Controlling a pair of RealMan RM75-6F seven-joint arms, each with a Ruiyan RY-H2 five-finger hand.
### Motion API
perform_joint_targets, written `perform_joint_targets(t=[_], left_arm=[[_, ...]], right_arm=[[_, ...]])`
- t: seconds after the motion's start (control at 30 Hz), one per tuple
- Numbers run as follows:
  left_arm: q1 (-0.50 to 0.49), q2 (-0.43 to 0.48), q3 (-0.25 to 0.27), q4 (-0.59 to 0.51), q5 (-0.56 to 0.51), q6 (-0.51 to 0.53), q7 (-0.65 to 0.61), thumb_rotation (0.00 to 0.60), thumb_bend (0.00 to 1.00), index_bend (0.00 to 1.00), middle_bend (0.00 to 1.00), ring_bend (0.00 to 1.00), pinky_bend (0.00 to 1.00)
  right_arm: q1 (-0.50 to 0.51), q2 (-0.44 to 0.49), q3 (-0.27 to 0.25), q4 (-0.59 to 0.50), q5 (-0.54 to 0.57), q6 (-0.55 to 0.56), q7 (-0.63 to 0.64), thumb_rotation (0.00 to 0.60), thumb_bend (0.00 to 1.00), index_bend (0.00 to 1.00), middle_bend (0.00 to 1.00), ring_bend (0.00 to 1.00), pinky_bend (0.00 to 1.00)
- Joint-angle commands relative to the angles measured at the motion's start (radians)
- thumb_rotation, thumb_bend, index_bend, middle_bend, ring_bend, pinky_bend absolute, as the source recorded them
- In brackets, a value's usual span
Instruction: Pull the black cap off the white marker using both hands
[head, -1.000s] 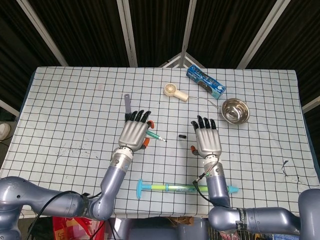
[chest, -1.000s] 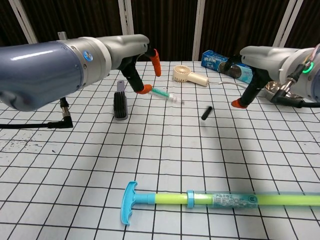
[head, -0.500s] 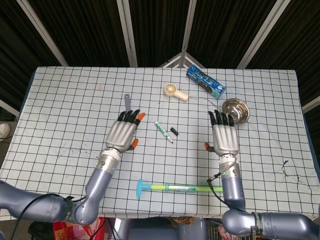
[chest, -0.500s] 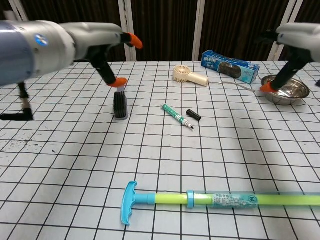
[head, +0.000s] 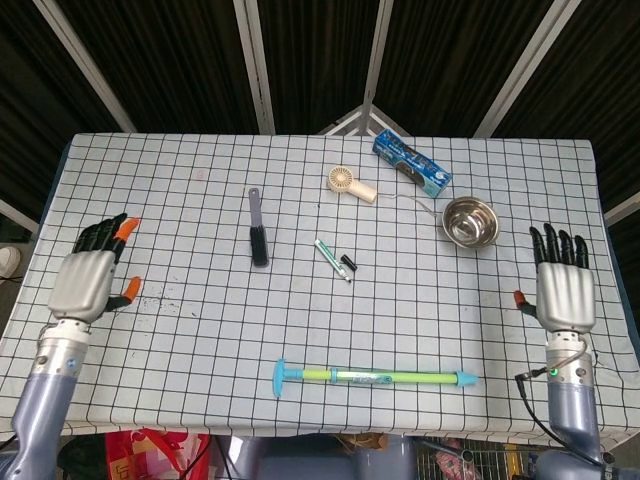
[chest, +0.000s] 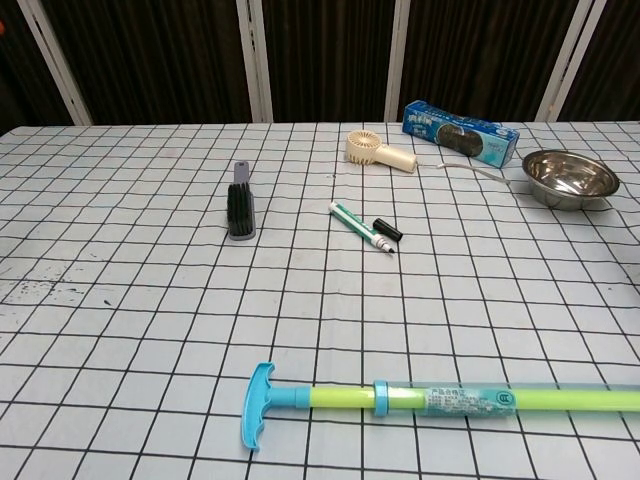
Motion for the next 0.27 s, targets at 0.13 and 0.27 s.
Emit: perform_joint_targets(t=[0.13,0.27], left_arm=[[0.196,0.064,0.123,0.176,0.242,0.049,-0.249,0.600,0.54,0.01,0.00,0.00,0.00],[0.244,0.062,0.138,0.245,0.298,0.050,-0.343,0.600,0.54,0.01,0.00,0.00,0.00]], right_arm=[[-0.102,0.063,-0.043,0.126,-0.120,-0.022,0.180,0.600,0.25,0.08,0.05,0.00,0.00],[-0.133,0.085,-0.055,0.174,-0.175,-0.031,0.239,0.600,0.25,0.08,0.05,0.00,0.00]])
